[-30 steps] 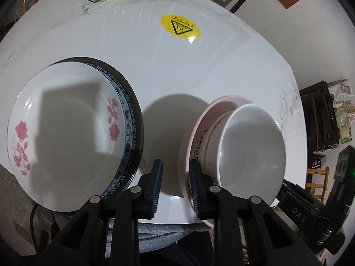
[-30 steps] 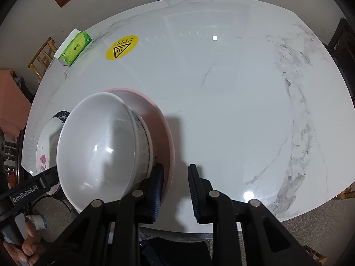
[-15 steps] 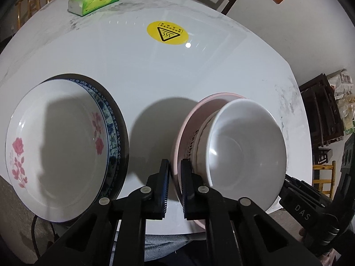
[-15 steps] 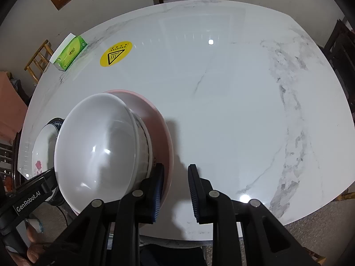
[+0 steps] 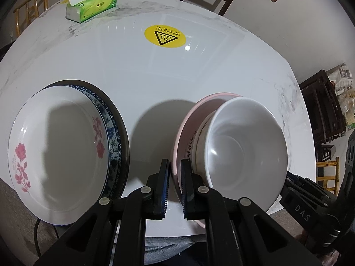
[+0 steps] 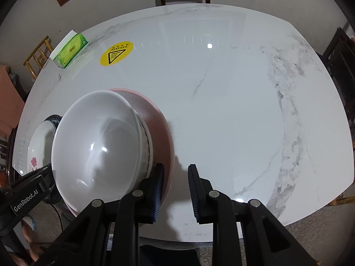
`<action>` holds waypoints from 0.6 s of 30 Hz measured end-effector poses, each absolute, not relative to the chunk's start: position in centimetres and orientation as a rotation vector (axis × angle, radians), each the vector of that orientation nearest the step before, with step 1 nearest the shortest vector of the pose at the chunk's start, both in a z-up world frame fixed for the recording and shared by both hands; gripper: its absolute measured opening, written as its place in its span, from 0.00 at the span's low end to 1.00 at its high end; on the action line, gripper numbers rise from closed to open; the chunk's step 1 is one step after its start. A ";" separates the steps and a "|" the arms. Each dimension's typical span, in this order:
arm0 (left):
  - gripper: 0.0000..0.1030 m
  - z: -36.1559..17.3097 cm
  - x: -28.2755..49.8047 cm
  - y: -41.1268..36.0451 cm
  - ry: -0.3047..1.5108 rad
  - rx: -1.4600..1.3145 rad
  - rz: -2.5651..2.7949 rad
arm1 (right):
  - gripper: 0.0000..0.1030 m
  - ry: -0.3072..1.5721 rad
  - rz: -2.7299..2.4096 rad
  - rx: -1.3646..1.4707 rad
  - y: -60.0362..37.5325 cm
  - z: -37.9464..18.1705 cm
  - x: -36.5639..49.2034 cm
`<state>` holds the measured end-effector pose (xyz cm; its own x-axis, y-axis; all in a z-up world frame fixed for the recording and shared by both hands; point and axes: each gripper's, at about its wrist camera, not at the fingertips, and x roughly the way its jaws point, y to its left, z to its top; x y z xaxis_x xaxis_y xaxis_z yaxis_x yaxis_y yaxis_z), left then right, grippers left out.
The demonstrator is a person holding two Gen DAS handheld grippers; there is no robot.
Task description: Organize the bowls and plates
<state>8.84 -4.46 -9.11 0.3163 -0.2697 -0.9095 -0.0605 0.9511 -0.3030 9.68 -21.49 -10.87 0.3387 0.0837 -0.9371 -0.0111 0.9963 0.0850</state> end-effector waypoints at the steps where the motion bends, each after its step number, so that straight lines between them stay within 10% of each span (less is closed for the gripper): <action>1: 0.06 -9.1 8.9 -4.5 1.246 -0.303 -0.141 | 0.22 1.224 0.059 0.071 -21.5 -10.9 9.7; 18: 0.06 -9.1 9.0 -4.6 1.238 -0.286 -0.148 | 0.10 1.215 0.069 0.088 -21.0 -10.8 9.5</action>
<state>9.04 -4.61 -9.08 0.3235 -0.2647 -0.9084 -0.0435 0.9549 -0.2938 9.55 -20.99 -10.81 0.3467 0.1001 -0.9326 -0.0053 0.9945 0.1048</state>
